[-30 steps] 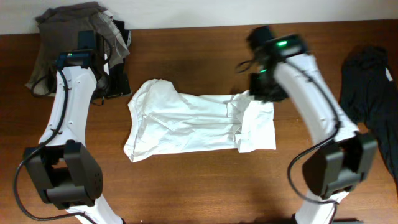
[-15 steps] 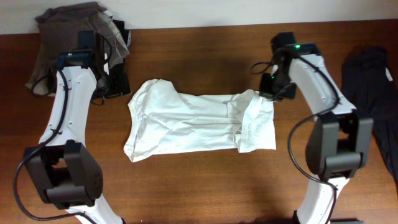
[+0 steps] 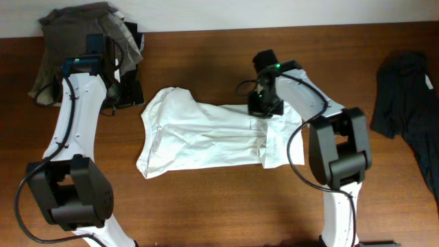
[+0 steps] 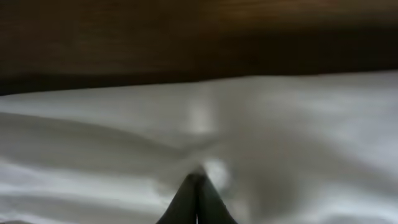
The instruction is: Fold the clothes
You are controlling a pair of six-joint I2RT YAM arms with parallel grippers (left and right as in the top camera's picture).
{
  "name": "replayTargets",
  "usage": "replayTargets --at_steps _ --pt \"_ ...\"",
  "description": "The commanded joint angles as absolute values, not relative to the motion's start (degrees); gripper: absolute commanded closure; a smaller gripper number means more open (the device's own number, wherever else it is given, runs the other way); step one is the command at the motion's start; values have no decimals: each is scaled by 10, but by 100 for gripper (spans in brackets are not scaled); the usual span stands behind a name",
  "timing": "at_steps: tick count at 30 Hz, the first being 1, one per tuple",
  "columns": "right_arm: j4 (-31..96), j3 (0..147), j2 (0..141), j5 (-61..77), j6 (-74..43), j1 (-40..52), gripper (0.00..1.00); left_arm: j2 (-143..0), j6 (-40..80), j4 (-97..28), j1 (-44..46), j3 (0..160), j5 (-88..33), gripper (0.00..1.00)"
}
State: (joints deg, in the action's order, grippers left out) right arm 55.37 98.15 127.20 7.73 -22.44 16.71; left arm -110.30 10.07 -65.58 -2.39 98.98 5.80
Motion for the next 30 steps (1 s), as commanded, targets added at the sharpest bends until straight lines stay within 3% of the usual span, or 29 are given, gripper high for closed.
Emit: replayTargets --at_steps 1,10,16,30 --pt "563 996 1279 89 -245 187 96 -1107 97 -657 -28 983 54 1" --pt "769 1156 1190 -32 -244 157 96 -1107 97 -656 -28 980 54 1" --pt "861 1148 1178 -48 -216 118 96 -1108 97 -650 -28 969 54 1" --pt "606 835 1185 123 -215 158 96 -1108 97 -647 -28 968 54 1"
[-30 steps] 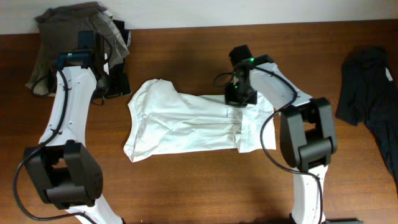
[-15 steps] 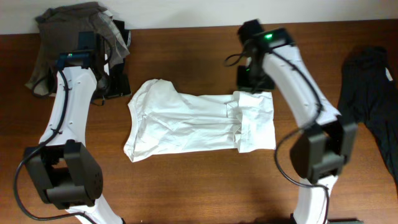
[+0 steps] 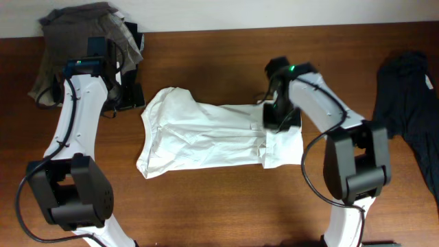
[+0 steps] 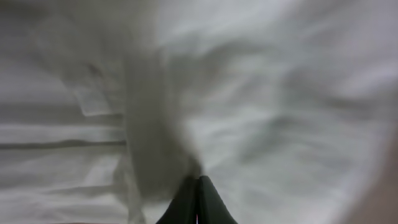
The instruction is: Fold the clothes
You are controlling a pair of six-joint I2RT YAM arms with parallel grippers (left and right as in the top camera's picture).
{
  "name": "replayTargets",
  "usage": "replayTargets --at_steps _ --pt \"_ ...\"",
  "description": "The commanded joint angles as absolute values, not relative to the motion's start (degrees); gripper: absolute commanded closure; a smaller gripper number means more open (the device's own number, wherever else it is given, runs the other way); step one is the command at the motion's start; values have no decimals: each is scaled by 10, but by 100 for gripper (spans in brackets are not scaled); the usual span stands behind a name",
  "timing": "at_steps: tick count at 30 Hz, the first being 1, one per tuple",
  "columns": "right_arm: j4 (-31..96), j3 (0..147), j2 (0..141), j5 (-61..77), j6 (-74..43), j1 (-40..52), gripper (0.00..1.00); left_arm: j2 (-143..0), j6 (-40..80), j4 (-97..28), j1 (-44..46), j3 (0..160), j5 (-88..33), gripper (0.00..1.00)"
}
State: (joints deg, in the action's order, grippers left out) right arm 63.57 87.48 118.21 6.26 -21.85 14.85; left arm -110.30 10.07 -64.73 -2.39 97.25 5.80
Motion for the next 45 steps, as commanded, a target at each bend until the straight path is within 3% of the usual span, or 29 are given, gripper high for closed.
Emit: replayTargets --at_steps 1,7,16,17,20,22,33,45 --pt "580 815 1185 137 -215 162 96 -1108 97 -648 -28 968 53 1" --pt "510 774 1184 174 -225 188 96 -1108 97 -648 -28 968 54 1" --pt "642 912 1139 125 -229 150 96 -1108 97 -648 -28 968 54 1" --pt "665 937 1137 108 -229 138 95 -1108 97 -648 -28 968 54 1" --pt "701 994 1137 88 -211 97 75 -1108 97 -648 -28 968 54 1" --pt "689 1001 1137 95 -198 80 71 -1108 97 -647 -28 968 54 1" --pt "534 977 1221 206 -217 83 95 -1108 97 -646 -28 968 54 1" --pt "480 981 1312 204 -221 98 96 -1108 97 -650 -28 968 54 1"
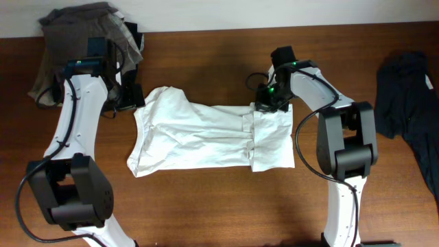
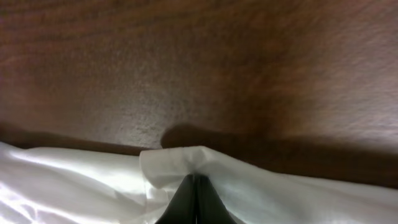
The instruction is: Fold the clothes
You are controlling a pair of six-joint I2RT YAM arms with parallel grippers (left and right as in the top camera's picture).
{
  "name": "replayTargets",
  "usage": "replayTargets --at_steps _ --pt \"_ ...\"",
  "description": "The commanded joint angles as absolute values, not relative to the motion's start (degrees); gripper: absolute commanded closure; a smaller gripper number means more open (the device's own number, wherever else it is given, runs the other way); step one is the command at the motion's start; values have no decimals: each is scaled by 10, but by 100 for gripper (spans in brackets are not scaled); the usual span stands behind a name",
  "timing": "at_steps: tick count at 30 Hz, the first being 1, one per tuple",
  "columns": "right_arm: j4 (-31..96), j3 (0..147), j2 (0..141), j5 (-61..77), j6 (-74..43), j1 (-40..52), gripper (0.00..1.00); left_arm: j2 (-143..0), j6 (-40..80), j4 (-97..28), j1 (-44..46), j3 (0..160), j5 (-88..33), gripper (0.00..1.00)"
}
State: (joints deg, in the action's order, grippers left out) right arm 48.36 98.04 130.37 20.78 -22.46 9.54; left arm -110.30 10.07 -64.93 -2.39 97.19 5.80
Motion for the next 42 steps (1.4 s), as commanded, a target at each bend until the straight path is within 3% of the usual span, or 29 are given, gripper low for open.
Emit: replayTargets --at_steps 1,7,11,15,21,27,31,42 --pt "481 987 1307 203 -215 97 96 -1108 97 -650 -28 968 54 1" --pt "585 1079 1238 106 -212 90 92 -1108 97 -650 -28 968 54 1" --pt "712 1169 1193 22 -202 72 74 -1108 97 -650 -28 968 54 1" --pt "799 1194 1162 18 -156 44 38 -1108 97 -650 -28 968 54 1" --pt "889 1133 1163 38 -81 0 26 -1108 97 -651 -28 968 54 1" --pt "760 949 1164 158 -19 -21 7 -1108 97 -651 -28 968 54 1" --pt "664 830 1164 232 0 -27 5 -1108 97 -652 -28 968 54 1" --pt "503 678 1169 382 10 -28 5 -1108 97 -652 -28 968 54 1"
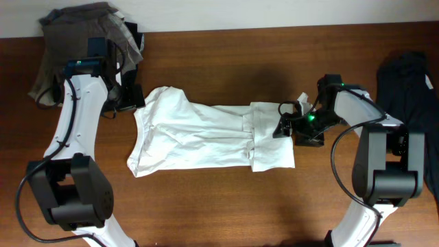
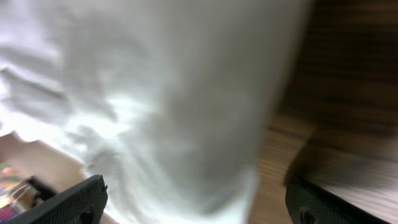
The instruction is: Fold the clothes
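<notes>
A white shirt (image 1: 206, 134) lies crumpled across the middle of the wooden table (image 1: 219, 206), its right part folded over as a flap (image 1: 271, 137). My right gripper (image 1: 285, 128) sits low at the shirt's right edge, pointing left. In the right wrist view the right gripper (image 2: 196, 208) is open, fingers (image 2: 81, 202) wide apart, with blurred white cloth (image 2: 161, 93) between and ahead of them. My left gripper (image 1: 130, 96) rests by the shirt's far left corner; its jaws are not readable from above.
An olive-brown garment (image 1: 68, 34) is heaped at the far left corner behind the left arm. A dark garment (image 1: 405, 89) lies at the right edge of the table. Bare wood shows in front of the shirt.
My right gripper was shut on the shirt's far edge near the flap. It is now open and lower, at the shirt's right edge. The shirt and left arm have not moved.
The right gripper was shut at the shirt's far edge, then shut over the right flap. By 1.4 s ago the whole shirt lay further left and the gripper pinched the far edge. Now it is open at the right edge.
</notes>
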You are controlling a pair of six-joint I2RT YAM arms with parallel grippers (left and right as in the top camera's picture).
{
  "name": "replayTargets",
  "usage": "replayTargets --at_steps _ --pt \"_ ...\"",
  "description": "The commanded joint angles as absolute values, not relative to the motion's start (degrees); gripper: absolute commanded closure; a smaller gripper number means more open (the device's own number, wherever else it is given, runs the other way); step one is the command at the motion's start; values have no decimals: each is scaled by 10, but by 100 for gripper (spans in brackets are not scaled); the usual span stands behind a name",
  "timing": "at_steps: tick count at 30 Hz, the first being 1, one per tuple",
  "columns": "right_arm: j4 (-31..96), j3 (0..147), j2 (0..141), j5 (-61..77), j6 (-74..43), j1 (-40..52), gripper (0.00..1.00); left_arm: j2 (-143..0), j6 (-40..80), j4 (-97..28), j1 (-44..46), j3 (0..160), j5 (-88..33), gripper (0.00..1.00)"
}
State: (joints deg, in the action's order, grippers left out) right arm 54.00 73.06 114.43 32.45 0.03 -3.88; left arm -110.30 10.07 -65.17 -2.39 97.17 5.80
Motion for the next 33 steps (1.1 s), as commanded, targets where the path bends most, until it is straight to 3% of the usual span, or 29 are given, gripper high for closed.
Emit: replayTargets --at_steps 1,3,4,6,10,23,33 --pt "490 667 1170 392 10 -26 6 -1108 97 -652 -28 968 54 1" --pt "469 651 1175 393 -3 -23 12 -1108 97 -652 -28 968 54 1" --pt "462 647 1176 392 -9 -23 19 -1108 97 -652 -28 968 54 1" --pt "453 643 1176 382 -25 -24 51 -1108 97 -652 -28 968 54 1" --pt "451 652 1176 337 -71 -31 94 -1108 97 -652 -28 968 54 1" --pt "651 795 1136 31 -166 -91 96 -1108 97 -652 -28 968 54 1" --pt "671 832 1121 -73 -234 -7 96 -1108 97 -648 -28 968 54 1"
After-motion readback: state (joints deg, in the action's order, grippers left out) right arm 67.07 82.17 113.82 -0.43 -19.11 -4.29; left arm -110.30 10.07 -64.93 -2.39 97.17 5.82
